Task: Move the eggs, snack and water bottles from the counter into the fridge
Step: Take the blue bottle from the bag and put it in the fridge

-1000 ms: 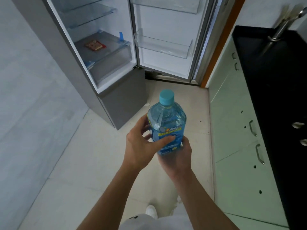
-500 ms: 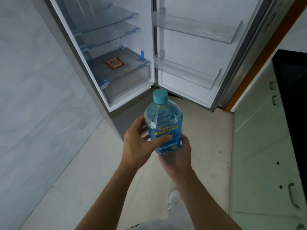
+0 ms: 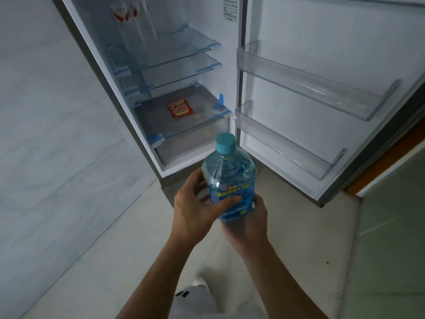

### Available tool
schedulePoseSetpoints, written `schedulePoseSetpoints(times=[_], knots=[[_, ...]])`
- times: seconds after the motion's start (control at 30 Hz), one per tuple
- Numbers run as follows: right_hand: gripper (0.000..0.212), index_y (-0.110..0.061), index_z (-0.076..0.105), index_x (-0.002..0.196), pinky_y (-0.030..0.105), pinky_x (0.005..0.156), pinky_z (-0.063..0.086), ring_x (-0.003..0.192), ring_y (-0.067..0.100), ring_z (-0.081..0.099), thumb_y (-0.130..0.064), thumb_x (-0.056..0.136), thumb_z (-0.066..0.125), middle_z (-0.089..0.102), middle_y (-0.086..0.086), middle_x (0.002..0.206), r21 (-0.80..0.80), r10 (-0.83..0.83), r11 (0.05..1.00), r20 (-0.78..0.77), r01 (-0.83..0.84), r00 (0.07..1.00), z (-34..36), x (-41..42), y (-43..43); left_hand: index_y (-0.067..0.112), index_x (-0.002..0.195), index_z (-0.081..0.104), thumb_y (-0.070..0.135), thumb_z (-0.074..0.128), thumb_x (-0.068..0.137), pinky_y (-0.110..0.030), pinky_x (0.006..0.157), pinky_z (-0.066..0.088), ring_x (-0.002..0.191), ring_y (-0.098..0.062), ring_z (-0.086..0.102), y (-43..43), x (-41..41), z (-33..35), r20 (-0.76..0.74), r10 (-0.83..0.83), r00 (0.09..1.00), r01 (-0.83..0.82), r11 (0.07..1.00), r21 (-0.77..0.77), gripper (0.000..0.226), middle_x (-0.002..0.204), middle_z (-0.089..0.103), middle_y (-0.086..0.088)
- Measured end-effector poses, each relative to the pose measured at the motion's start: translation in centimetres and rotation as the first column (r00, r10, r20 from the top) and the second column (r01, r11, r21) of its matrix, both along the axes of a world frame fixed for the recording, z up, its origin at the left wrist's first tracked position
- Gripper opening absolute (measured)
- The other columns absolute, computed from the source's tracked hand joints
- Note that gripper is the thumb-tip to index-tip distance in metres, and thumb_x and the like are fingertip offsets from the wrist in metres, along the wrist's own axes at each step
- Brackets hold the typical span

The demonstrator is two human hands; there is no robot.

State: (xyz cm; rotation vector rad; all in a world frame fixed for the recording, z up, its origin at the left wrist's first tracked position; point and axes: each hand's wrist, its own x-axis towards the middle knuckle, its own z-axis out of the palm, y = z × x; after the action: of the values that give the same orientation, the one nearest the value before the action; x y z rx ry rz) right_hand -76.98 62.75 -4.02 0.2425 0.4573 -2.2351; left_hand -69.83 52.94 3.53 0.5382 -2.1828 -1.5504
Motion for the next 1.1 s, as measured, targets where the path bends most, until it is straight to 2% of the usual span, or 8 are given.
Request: schedulePoseSetpoints(times=[0.17, 0.33, 0.5, 0.6, 0.7, 0.9, 1.0, 1.1], knots=[[0.051, -0.009, 0.050, 0.143, 0.036, 0.096, 0.053, 0.115, 0.028, 0.060, -0.035, 0.103, 0.033, 0.060, 0.016, 0.127, 0.014, 0.040, 0.999, -0.031, -0.039, 0.999, 0.0, -3.6, -2.9, 0.025, 0.125, 0.057, 0.045, 0.083, 0.059, -0.013, 0.080, 0.054, 0.105, 0.002, 0.065, -2.7, -3.3, -0.5, -0.007, 0.052, 0.999, -0.052, 0.998, 0.039, 0.073, 0.112, 0.069, 0.018], [0.052, -0.009, 0.049, 0.144, 0.037, 0.102, 0.044, 0.120, 0.029, 0.055, -0.035, 0.102, 0.033, 0.057, 0.016, 0.130, 0.102, 0.039, 0.994, -0.079, -0.031, 0.996, 0.3, -8.4, -7.6, 0.023, 0.127, 0.056, 0.044, 0.084, 0.059, -0.017, 0.084, 0.055, 0.108, 0.000, 0.065, -7.1, -7.9, -0.5, -0.033, 0.064, 0.997, -0.063, 0.997, 0.041, 0.077, 0.117, 0.068, 0.014], [0.050, -0.007, 0.053, 0.139, 0.036, 0.090, 0.057, 0.113, 0.029, 0.063, -0.035, 0.104, 0.031, 0.063, 0.016, 0.124, 0.063, 0.000, 0.998, -0.062, 0.004, 0.998, 2.0, -14.2, -14.2, 0.028, 0.122, 0.057, 0.041, 0.084, 0.059, -0.010, 0.078, 0.052, 0.105, 0.007, 0.063, -13.7, -13.6, 0.8, -0.066, 0.064, 0.996, -0.063, 0.998, 0.029, 0.069, 0.111, 0.067, 0.021], [0.052, -0.008, 0.048, 0.145, 0.036, 0.098, 0.053, 0.118, 0.029, 0.059, -0.036, 0.104, 0.032, 0.060, 0.016, 0.128, 0.085, -0.022, 0.996, -0.054, 0.027, 0.998, 3.1, -17.4, -18.2, 0.020, 0.127, 0.057, 0.047, 0.085, 0.060, -0.013, 0.083, 0.054, 0.108, 0.001, 0.063, -17.7, -16.8, 1.6, -0.079, 0.065, 0.995, -0.063, 0.998, 0.020, 0.078, 0.118, 0.068, 0.014], [0.054, -0.009, 0.043, 0.149, 0.039, 0.107, 0.042, 0.128, 0.031, 0.050, -0.037, 0.104, 0.031, 0.052, 0.018, 0.138, 0.128, -0.022, 0.991, -0.090, 0.033, 0.996, 3.8, -20.3, -21.9, 0.020, 0.127, 0.057, 0.050, 0.087, 0.061, -0.016, 0.086, 0.054, 0.109, -0.001, 0.064, -21.3, -19.4, 2.6, -0.103, 0.064, 0.993, -0.060, 0.997, 0.040, 0.078, 0.118, 0.069, 0.013], [0.052, -0.009, 0.054, 0.141, 0.042, 0.108, 0.039, 0.128, 0.034, 0.050, -0.039, 0.103, 0.033, 0.055, 0.022, 0.137, 0.137, -0.009, 0.990, -0.111, 0.025, 0.994, 5.5, -24.5, -26.5, 0.018, 0.118, 0.062, 0.037, 0.085, 0.063, -0.036, 0.086, 0.060, 0.107, -0.009, 0.067, -26.1, -23.6, 4.3, -0.137, 0.116, 0.984, -0.103, 0.989, 0.103, 0.063, 0.111, 0.072, 0.009], [0.053, -0.010, 0.056, 0.140, 0.042, 0.109, 0.038, 0.129, 0.034, 0.052, -0.040, 0.103, 0.031, 0.058, 0.021, 0.138, 0.137, 0.002, 0.990, -0.147, 0.019, 0.989, 6.9, -26.2, -28.1, 0.017, 0.114, 0.064, 0.035, 0.086, 0.064, -0.033, 0.083, 0.061, 0.101, -0.007, 0.069, -27.7, -25.3, 5.4, -0.167, 0.127, 0.978, -0.115, 0.990, 0.077, 0.058, 0.107, 0.074, 0.009], [0.056, -0.007, 0.056, 0.138, 0.048, 0.116, 0.032, 0.130, 0.037, 0.051, -0.041, 0.094, 0.052, 0.054, 0.026, 0.140, 0.138, -0.003, 0.990, -0.222, 0.034, 0.975, 8.3, -28.1, -29.5, 0.015, 0.114, 0.065, 0.028, 0.085, 0.065, -0.026, 0.079, 0.060, 0.098, -0.007, 0.070, -28.9, -27.0, 6.7, -0.228, 0.126, 0.965, -0.112, 0.991, 0.076, 0.054, 0.104, 0.075, 0.009]])
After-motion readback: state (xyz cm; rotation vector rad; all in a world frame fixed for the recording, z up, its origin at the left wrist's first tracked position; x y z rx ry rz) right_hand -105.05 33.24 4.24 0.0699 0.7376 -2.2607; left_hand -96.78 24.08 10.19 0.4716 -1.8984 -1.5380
